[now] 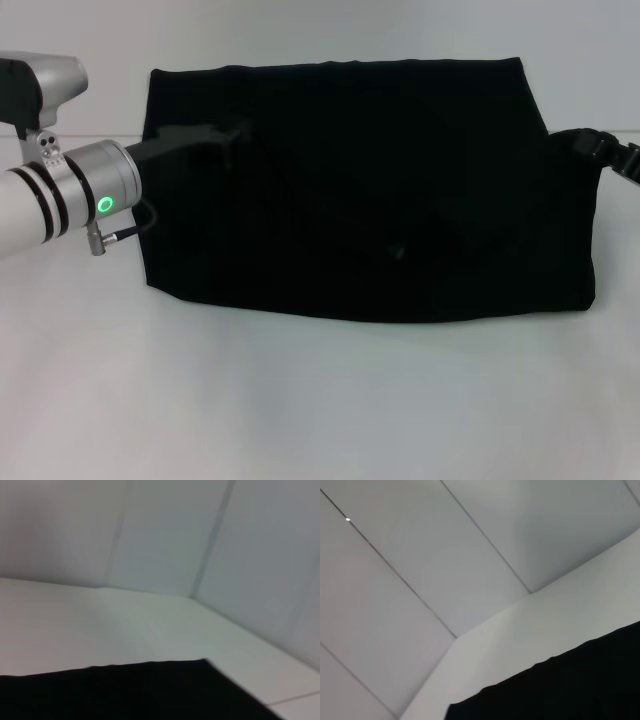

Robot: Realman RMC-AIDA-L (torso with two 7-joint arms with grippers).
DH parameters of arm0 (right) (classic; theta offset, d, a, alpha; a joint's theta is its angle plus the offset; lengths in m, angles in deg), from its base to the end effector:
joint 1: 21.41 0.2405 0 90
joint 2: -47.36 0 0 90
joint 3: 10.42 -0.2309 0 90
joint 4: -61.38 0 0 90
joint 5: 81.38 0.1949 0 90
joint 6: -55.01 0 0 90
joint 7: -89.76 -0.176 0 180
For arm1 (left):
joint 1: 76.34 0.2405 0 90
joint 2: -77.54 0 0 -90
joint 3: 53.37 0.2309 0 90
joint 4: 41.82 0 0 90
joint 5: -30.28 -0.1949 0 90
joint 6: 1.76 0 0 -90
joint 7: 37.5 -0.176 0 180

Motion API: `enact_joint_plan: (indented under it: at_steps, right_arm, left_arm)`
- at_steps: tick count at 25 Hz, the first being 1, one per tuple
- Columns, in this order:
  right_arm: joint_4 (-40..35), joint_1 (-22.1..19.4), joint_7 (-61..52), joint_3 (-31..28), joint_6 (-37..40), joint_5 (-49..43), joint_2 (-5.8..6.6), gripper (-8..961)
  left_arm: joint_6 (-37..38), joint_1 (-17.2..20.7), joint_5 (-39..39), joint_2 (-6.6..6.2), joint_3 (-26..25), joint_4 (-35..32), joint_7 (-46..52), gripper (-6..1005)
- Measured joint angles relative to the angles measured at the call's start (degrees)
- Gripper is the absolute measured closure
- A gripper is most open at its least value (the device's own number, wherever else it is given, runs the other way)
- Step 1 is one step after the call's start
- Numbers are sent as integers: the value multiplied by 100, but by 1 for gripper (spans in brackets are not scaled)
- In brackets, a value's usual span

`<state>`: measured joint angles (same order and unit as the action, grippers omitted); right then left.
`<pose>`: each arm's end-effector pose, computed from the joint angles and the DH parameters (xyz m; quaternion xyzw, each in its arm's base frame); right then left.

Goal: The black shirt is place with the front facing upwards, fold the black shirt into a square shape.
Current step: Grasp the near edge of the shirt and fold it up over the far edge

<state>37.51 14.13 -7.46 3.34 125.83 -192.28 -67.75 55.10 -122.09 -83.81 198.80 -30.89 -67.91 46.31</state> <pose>0.2671 0.3902 0.0431 -0.7270 0.4859 0.3887 0.2901 -0.2063 0.4305 -0.0142 -0.8338 -0.3499 -0.2765 0.3255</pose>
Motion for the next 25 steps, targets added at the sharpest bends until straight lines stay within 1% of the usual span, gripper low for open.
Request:
enact_joint_plan:
  at_steps: [4, 11, 12, 13, 14, 15, 17, 21, 25]
  right_arm:
    - [7, 117, 243, 27, -462, 1, -68, 888]
    - [26, 309, 682, 11, -1177, 37, -221, 887]
    - [27, 345, 916, 12, -1400, 178, -287, 887]
    - [27, 345, 916, 12, -1400, 178, -287, 887]
    - [26, 351, 1073, 19, -1492, 284, -323, 887]
    - [26, 356, 1225, 23, -1569, 403, -356, 887]
    - [26, 363, 1483, 26, -1659, 599, -404, 887]
    - [26, 414, 1624, 30, -1800, 742, -426, 887]
    - [43, 474, 1686, 30, -2117, 817, -437, 888]
  left_arm:
    - [-516, -12, 163, 35, 6, -3, -185, 968]
    - [-1038, -46, 352, 56, 22, 30, -453, 969]
    - [-1134, -58, 354, 74, 21, 33, -504, 969]
    - [-1197, -64, 356, 91, 23, 31, -538, 969]
    - [-1313, -80, 371, 130, 23, 23, -615, 969]
    - [-1313, -80, 371, 130, 23, 23, -615, 969]
    - [-1545, -127, 443, 174, 25, 34, -793, 969]
    - [-1739, -195, 494, 205, 28, 78, -982, 970]
    - [-1953, -249, 606, 251, 30, 90, -1246, 970]
